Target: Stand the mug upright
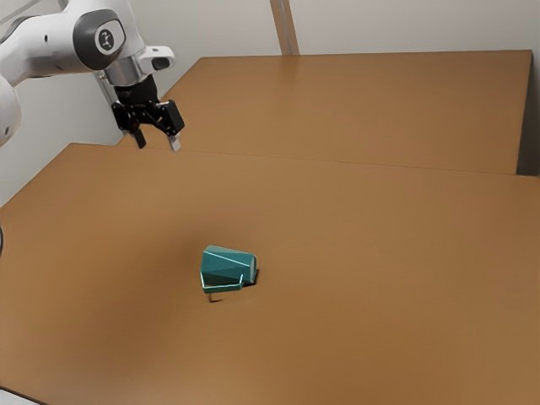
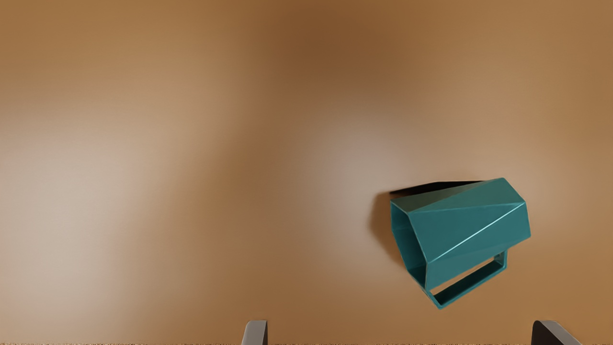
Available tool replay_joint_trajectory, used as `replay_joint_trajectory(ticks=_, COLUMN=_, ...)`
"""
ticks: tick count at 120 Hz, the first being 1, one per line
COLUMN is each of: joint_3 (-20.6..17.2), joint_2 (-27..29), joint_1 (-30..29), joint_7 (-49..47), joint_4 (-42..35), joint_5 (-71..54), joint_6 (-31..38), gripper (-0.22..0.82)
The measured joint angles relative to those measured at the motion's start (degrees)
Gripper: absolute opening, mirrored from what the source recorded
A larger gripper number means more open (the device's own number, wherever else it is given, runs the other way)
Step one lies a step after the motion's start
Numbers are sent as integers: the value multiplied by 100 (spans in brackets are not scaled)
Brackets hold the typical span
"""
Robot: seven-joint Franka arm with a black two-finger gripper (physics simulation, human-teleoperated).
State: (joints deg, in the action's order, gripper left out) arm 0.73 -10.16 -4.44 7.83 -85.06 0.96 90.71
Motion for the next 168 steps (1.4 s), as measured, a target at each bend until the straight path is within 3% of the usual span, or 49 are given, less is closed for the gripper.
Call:
replay_joint_trajectory(ticks=43, joint_3=1, joint_2=35, joint_1=25, joint_7=-8, joint_4=-100, joint_5=131, joint_6=-31, gripper=60)
replay_joint_trajectory(ticks=64, joint_3=118, joint_2=619, joint_1=-83, joint_7=18, joint_4=-1378, joint_5=1049, joint_6=464, gripper=60)
replay_joint_trajectory(ticks=78, joint_3=450, joint_2=799, joint_1=4, joint_7=201, joint_4=-2248, joint_5=1870, joint_6=954, gripper=60)
replay_joint_trajectory(ticks=93, joint_3=546, joint_2=884, joint_1=-221, joint_7=533, joint_4=-3126, joint_5=2576, joint_6=1480, gripper=60)
replay_joint_trajectory(ticks=127, joint_3=552, joint_2=736, joint_1=-522, joint_7=1464, joint_4=-4343, joint_5=4254, joint_6=2470, gripper=60)
replay_joint_trajectory(ticks=146, joint_3=545, joint_2=311, joint_1=-160, joint_7=2159, joint_4=-4446, joint_5=5234, joint_6=2562, gripper=60)
replay_joint_trajectory(ticks=168, joint_3=542, joint_2=147, joint_1=-160, joint_7=2850, joint_4=-4453, joint_5=5804, joint_6=2576, gripper=60)
